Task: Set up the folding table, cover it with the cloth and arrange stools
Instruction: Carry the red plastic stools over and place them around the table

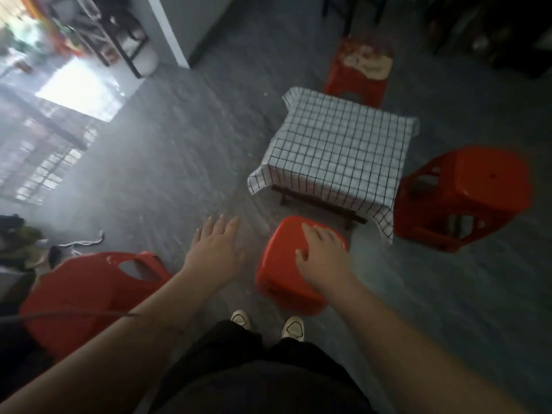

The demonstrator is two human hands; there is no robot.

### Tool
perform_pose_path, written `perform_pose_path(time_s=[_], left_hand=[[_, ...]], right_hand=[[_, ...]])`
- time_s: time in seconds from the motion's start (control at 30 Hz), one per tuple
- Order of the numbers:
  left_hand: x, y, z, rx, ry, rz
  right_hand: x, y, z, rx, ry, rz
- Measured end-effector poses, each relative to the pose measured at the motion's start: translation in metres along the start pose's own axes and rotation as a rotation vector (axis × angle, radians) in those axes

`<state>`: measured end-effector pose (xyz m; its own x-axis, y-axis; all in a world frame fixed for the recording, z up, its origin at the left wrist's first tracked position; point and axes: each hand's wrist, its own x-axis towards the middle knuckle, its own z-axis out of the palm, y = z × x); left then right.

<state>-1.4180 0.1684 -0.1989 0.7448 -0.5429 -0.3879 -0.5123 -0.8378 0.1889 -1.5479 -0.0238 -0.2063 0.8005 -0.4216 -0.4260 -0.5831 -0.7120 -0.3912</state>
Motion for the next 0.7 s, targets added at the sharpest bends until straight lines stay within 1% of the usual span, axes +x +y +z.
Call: perform_pose_path(time_s=[0.07,0.17,0.3,0.43,0.53,0.7], left_hand=[[-0.028,-0.010,-0.017,0.010,0.025,-0.045],[-0.062,-0.029,-0.035,-0.038,0.040,-0.167],[-0.096,-0.064,-0.052,-0.089,0.091,-0.295],[-0.124,-0.110,-0.064,-0.132,0.165,-0.418],[-0.146,-0.147,-0.063,-0.168,0.212,-0.506],[-0.187,-0.218,-0.056,-0.251,0.205,-0.641]], right_hand=[[-0.018,-0.028,-0.014,-0.004,0.007,-0.060],[-0.036,-0.069,-0.025,-0.031,0.003,-0.191],[-0.041,-0.119,-0.033,-0.164,-0.010,-0.409],[-0.040,-0.177,-0.038,-0.270,0.049,-0.597],[-0.038,-0.225,-0.023,-0.329,0.048,-0.677],[-0.044,-0.312,0.028,-0.387,-0.011,-0.800]])
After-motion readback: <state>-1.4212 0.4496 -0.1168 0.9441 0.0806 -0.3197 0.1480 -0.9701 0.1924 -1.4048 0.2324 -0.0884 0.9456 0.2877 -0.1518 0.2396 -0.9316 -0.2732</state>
